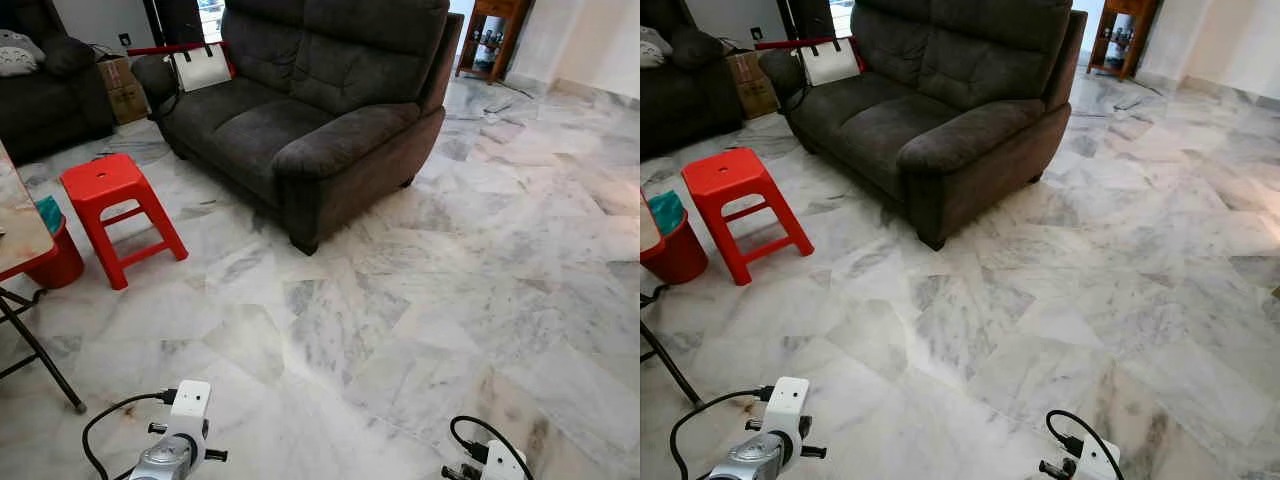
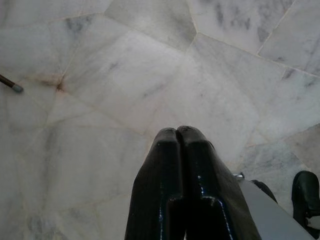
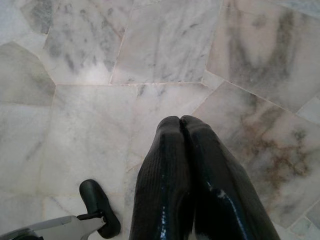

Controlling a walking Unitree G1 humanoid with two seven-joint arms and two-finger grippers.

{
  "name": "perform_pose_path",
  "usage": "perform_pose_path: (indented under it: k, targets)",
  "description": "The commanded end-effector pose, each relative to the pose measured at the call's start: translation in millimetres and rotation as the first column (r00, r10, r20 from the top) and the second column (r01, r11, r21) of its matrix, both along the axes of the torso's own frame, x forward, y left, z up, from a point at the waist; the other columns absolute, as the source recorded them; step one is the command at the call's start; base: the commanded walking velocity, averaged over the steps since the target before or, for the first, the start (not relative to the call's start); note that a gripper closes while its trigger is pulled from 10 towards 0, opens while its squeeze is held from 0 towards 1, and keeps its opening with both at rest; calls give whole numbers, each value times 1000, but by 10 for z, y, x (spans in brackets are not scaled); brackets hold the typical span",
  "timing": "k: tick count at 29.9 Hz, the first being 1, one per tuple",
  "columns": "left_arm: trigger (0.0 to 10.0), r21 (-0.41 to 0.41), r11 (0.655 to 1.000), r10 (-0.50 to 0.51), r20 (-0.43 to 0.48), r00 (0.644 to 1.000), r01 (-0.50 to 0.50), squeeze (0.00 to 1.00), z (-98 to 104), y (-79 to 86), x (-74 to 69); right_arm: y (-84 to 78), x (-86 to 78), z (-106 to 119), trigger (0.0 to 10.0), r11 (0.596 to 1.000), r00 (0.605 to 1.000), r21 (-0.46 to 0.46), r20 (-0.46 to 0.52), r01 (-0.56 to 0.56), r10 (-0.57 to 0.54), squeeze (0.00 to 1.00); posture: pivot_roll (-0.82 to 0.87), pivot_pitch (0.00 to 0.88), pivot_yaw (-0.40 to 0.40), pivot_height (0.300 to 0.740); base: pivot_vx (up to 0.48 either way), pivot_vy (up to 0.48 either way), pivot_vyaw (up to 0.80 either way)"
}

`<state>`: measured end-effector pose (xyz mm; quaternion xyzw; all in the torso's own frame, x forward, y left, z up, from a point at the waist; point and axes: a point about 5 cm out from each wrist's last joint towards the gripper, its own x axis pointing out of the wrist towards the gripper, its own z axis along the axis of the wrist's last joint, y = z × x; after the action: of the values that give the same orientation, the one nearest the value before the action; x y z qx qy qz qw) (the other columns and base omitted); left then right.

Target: Picking trash to rubbish bin

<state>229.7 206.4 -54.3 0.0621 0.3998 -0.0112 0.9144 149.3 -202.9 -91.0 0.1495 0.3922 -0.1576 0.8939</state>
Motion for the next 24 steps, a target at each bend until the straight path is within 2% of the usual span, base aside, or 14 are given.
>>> perform_pose_path:
  k: [1, 14, 19, 21, 24]
  targets:
    - [10000, 18, 1000, -22, -7, 1000, 23, 0, -2, 27, -12, 4, 10, 6, 10000, 1000, 1000, 1, 8, 7, -7, 0, 20, 0, 18, 740, 0, 0, 0]
    - [10000, 11, 1000, -3, -19, 1000, 3, 0, -29, 25, -50, -20, 19, 13, 10000, 1000, 1000, -3, 11, 8, -8, 0, 22, 3, 9, 740, 0, 0, 0]
    - [10000, 85, 994, -59, -155, 986, 73, 0, -145, 36, -220, -27, 26, 17, 10000, 1000, 1000, -7, 12, 8, -8, 0, 25, 7, 6, 740, 0, 0, 0]
    - [10000, 71, 995, -61, -166, 984, 74, 0, -180, 21, -279, -40, 40, 25, 10000, 1000, 1000, -12, 17, 10, -10, 0, 19, 10, 5, 740, 0, 0, 0]
    - [10000, 63, 996, -55, -165, 985, 66, 0, -186, 17, -291, -47, 42, 27, 10000, 1000, 1000, -14, 18, 12, -11, 0, 19, 10, 5, 740, 0, 0, 0]
